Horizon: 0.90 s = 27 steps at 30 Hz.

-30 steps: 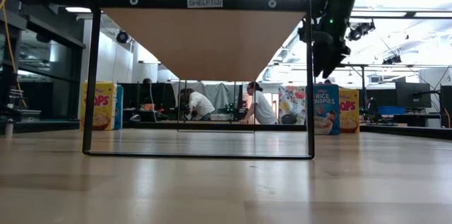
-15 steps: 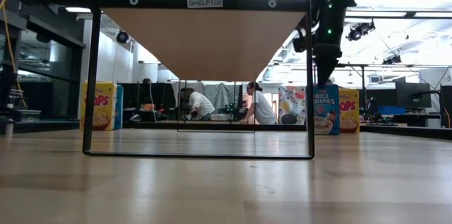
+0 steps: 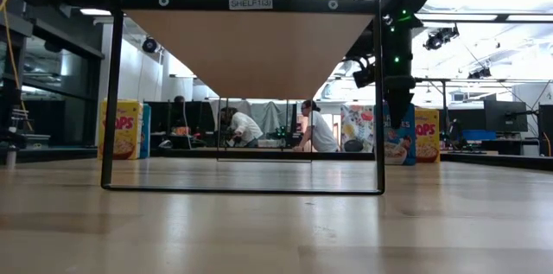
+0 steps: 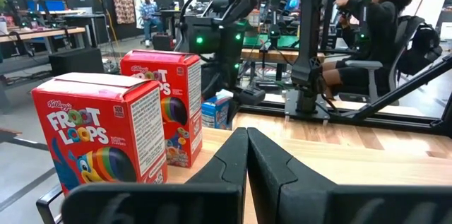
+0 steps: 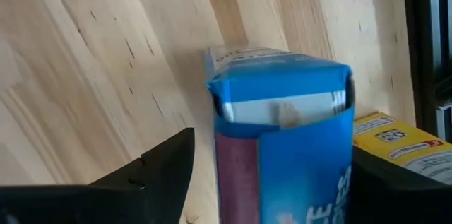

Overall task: Stack cereal on shelf
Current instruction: Put the right blue cereal box on the shelf

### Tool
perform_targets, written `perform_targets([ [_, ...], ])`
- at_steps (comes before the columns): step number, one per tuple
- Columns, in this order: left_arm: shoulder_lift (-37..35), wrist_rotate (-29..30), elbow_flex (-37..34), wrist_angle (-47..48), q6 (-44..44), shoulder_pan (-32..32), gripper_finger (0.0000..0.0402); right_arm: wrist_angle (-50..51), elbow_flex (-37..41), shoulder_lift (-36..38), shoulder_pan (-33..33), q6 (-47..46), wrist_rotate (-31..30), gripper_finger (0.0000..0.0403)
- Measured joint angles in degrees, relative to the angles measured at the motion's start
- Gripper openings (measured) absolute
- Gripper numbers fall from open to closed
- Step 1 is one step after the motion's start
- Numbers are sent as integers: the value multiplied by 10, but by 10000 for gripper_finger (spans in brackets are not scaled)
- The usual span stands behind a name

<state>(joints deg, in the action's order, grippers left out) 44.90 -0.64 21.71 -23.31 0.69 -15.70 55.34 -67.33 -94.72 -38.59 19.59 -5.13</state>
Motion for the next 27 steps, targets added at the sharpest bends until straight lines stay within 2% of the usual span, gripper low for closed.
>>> perform_targets([
  [4, 0, 0, 0, 0, 0, 0, 0, -5, 0, -1, 0, 9, -7, 219],
  [11, 0, 0, 0, 0, 0, 0, 0, -2, -1, 1, 0, 15, -7, 130],
  [14, 0, 0, 0, 0, 0, 0, 0, 40, -16, 9, 0, 12, -6, 104],
  [17, 0, 0, 0, 0, 0, 0, 0, 105, -50, 26, 5, -15, 4, 98],
  [20, 0, 0, 0, 0, 5, 0, 0, 173, -101, 50, 18, -54, 57, 107],
  [23, 0, 0, 0, 0, 5, 0, 0, 224, -162, 73, 45, -105, 146, 117],
  [27, 0, 0, 0, 0, 4, 0, 0, 230, -249, 97, 116, -164, 232, 120],
])
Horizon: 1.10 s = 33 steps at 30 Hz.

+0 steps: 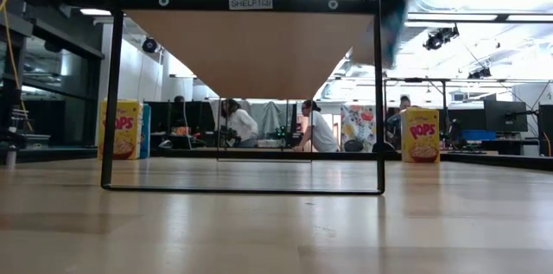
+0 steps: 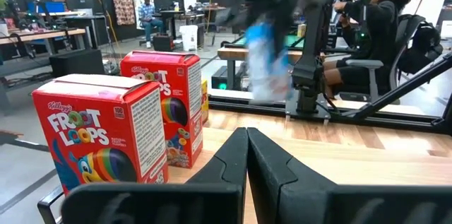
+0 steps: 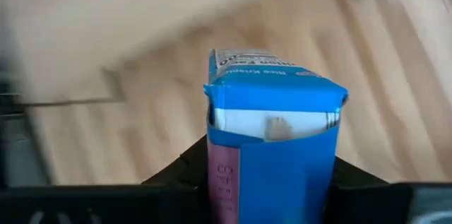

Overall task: Stack cereal on shelf
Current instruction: Put the right blue cereal box on the shelf

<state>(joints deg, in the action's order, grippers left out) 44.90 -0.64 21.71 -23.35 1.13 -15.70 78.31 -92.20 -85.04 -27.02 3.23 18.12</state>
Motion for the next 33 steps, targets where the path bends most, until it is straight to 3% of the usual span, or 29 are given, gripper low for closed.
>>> perform_targets([
  [3, 0, 0, 0, 0, 0, 0, 0, -18, -68, 1, 74, -8, -22, 120],
  [9, 0, 0, 0, 0, -4, 0, 0, -112, -145, -15, 212, -12, -178, 121],
  [12, 0, 0, 0, -1, -4, 0, 0, -118, -159, -37, 243, -2, -216, 121],
  [20, 0, 0, 0, 0, -5, 0, 0, -119, -157, -111, 242, 35, -235, 128],
  [33, 0, 0, 0, 0, -5, 0, 0, -129, -157, -180, 199, 73, -225, 197],
])
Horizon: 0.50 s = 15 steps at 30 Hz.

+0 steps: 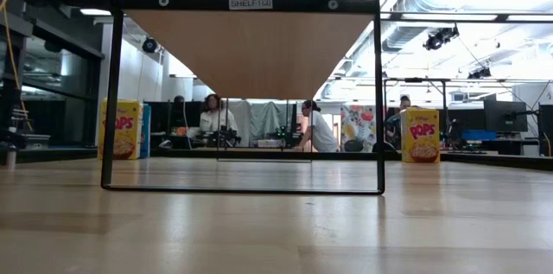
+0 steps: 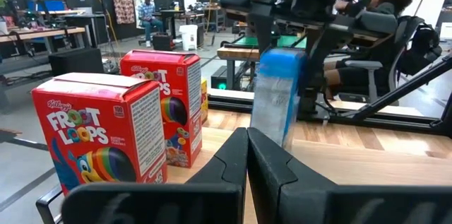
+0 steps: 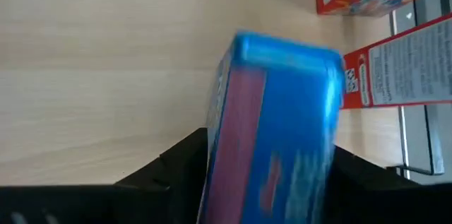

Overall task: Stack cereal on shelf
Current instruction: Put the right blue cereal box on the shelf

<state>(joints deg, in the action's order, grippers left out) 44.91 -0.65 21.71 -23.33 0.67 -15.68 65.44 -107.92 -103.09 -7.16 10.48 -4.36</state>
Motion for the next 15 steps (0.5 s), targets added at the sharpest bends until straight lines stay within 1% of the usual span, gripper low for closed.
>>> perform_targets([
  [3, 0, 0, 0, 0, 0, 0, 0, -13, 0, 0, -3, 0, 8, 209],
  [7, 0, 0, 0, 0, 0, 0, 0, -25, 0, 0, -3, 5, 36, 224],
  [15, 0, 0, 0, 0, 0, 0, 0, -29, 0, 10, -3, 50, 10, 227],
])
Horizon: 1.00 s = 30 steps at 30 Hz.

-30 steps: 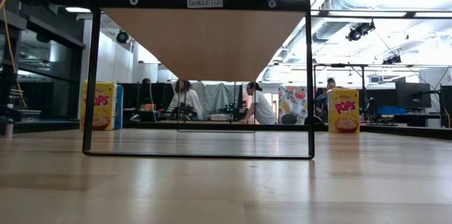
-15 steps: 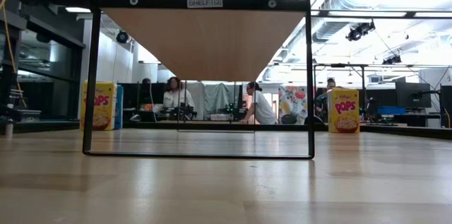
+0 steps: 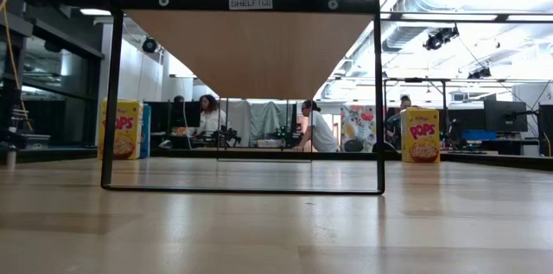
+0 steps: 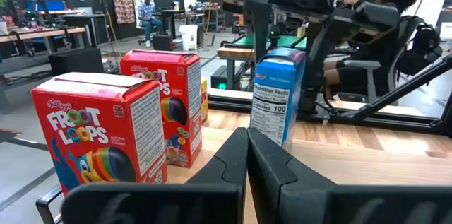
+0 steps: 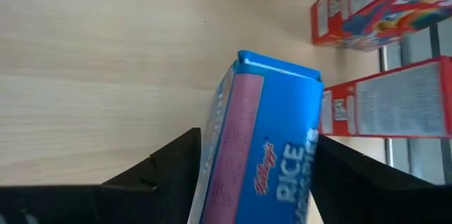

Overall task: Stack cereal on shelf
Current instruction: Put the right blue cereal box on the shelf

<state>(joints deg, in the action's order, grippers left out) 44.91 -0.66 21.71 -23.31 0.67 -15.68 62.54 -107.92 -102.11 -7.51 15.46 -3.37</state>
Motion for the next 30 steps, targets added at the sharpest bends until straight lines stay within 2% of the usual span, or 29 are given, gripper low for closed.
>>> perform_targets([
  [12, 3, 0, 0, 5, 0, 0, 0, -20, 0, 64, 0, 0, 4, 227],
  [21, 3, 0, 0, 22, 0, 0, 0, 90, 0, 133, 13, -48, 5, 220],
  [26, 0, -2, 0, 22, 0, 1, 0, 125, 23, 154, 27, -82, -2, 166],
  [30, 0, -2, 0, 23, -5, 7, 0, 70, 150, 205, 24, -76, -1, 91],
])
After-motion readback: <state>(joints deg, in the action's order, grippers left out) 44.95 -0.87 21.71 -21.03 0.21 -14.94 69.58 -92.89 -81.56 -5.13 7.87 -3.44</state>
